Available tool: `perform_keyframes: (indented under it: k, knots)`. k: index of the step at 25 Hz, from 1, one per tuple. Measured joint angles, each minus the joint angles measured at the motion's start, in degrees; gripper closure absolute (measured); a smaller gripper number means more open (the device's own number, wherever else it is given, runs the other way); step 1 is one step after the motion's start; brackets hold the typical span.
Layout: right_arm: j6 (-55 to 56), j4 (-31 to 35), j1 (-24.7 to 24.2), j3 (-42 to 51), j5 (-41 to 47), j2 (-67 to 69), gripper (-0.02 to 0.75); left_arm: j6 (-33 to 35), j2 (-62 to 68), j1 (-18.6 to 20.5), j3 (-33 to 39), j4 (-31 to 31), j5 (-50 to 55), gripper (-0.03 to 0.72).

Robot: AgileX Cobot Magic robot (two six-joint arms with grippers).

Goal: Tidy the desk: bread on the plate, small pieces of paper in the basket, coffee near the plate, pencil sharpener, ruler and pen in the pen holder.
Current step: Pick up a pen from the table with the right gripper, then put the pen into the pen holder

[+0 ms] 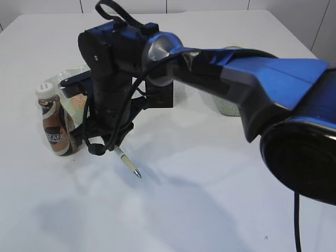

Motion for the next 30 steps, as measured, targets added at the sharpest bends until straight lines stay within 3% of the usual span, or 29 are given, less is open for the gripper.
perform_keyframes:
  k: [16,30]
  knots:
    - [1.01,-7.50,0.00,-0.08,-0.02,-14.84,0.626,0.00,0.00,0.00,0.00,-0.18,-1.51,0.360]
    - [2.55,-16.01,0.00,-0.08,-13.73,-19.70,0.626,0.00,0.00,0.00,0.00,-0.22,-1.74,0.360]
